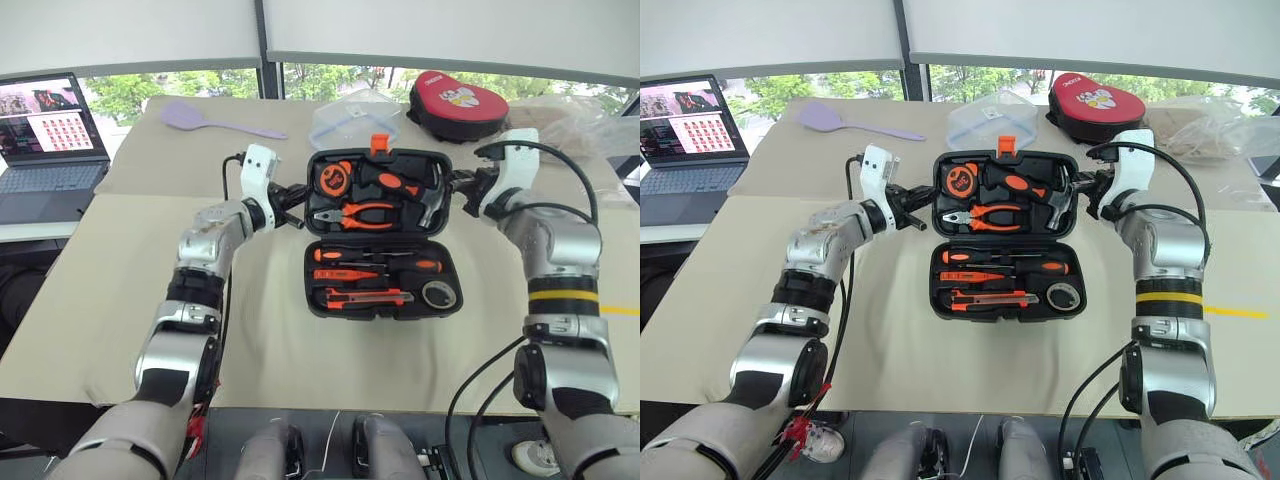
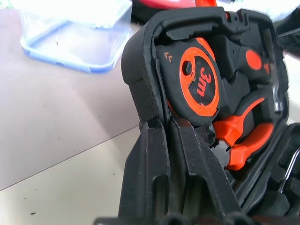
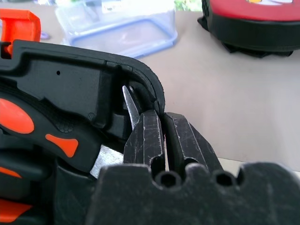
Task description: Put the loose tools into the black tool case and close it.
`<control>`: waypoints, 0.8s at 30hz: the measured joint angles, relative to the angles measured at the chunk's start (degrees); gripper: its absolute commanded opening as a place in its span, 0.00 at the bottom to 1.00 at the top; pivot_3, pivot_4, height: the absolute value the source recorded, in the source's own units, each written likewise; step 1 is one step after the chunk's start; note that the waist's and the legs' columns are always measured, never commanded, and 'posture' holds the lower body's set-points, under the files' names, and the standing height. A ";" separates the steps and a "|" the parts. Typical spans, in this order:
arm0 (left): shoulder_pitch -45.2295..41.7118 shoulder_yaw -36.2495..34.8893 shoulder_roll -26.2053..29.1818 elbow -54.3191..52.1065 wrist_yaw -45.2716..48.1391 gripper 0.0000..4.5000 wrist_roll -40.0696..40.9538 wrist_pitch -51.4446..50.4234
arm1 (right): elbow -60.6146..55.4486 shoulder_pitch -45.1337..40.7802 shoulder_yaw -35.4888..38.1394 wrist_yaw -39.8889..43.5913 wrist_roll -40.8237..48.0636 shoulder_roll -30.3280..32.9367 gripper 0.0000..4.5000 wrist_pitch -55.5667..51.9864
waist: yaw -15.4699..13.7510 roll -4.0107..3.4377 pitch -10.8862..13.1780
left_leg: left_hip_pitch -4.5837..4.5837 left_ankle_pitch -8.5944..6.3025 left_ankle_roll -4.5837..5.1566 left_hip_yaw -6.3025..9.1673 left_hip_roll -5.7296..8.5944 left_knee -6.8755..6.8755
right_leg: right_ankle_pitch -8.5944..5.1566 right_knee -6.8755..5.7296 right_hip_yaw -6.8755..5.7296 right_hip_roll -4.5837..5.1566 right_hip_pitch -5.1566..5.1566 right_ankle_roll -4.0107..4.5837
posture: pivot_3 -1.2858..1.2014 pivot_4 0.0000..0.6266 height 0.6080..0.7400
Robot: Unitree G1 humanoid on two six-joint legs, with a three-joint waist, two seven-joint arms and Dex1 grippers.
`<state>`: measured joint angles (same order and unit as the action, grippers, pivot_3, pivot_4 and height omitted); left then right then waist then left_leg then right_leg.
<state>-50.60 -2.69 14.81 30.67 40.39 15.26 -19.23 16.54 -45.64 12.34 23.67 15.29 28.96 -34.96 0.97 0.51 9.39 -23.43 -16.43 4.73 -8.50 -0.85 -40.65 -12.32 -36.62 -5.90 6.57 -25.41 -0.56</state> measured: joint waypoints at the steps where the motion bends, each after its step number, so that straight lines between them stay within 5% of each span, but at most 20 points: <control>1: 1.44 0.09 0.12 -1.85 0.16 0.00 -0.04 0.63 | -2.64 1.79 0.39 -0.08 0.44 -0.24 0.00 -0.03 | 0.00 0.00 0.00 | -0.03 0.00 0.00 -0.01 0.01 0.03 | 0.00 0.04 0.00 -0.01 -0.01 0.00 | 0.52 0.24 0.93; 9: 16.19 0.98 3.69 -24.07 1.76 0.00 1.28 0.40 | -24.53 19.96 3.60 4.73 4.59 1.15 0.00 4.35 | -0.16 0.00 0.00 | 0.20 0.00 0.00 0.05 -0.01 0.02 | -0.01 0.06 0.06 0.00 0.20 0.00 | 0.52 0.24 0.93; 14: 30.78 -0.97 10.35 -44.06 3.10 0.39 7.61 -8.87 | -43.18 39.51 12.53 13.32 17.68 5.36 0.00 0.77 | -0.27 -0.03 -0.02 | 0.46 -0.03 -0.04 0.13 -0.03 0.30 | -0.09 0.18 0.17 -0.01 0.39 -0.04 | 0.52 0.24 0.93; 19: 49.62 -5.83 17.12 -57.12 3.04 0.80 13.00 -17.05 | -56.11 63.41 19.96 22.49 27.50 7.95 0.38 -2.53 | -0.13 0.02 -0.06 | 1.36 -0.11 -0.14 0.17 -0.15 0.55 | -0.17 0.65 0.34 -0.02 1.26 0.03 | 0.52 0.24 0.93; 21: 56.10 -8.86 20.71 -58.94 4.23 0.98 14.18 -18.57 | -56.91 71.27 21.14 25.42 27.24 10.05 0.38 -2.66 | -0.30 0.00 -0.06 | 1.47 -0.56 -0.58 0.17 -0.13 0.59 | -0.45 0.63 0.48 0.17 1.25 -0.31 | 0.52 0.24 0.93; 24: 57.31 -12.54 24.38 -58.20 6.14 0.98 15.77 -19.00 | -57.20 77.71 24.34 31.47 27.63 13.35 0.38 -2.20 | -1.19 0.02 -0.08 | 1.54 -0.57 -0.45 0.23 -0.12 0.41 | -0.33 0.62 0.45 0.46 1.18 -0.06 | 0.52 0.24 0.93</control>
<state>6.70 -15.23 39.19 -27.52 46.53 31.04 -38.23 -40.66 32.07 36.67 55.14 42.91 42.31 -37.16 -0.23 0.53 9.31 -21.89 -17.00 4.28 -8.26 -0.97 -40.24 -12.64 -36.00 -5.45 7.02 -24.23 -0.63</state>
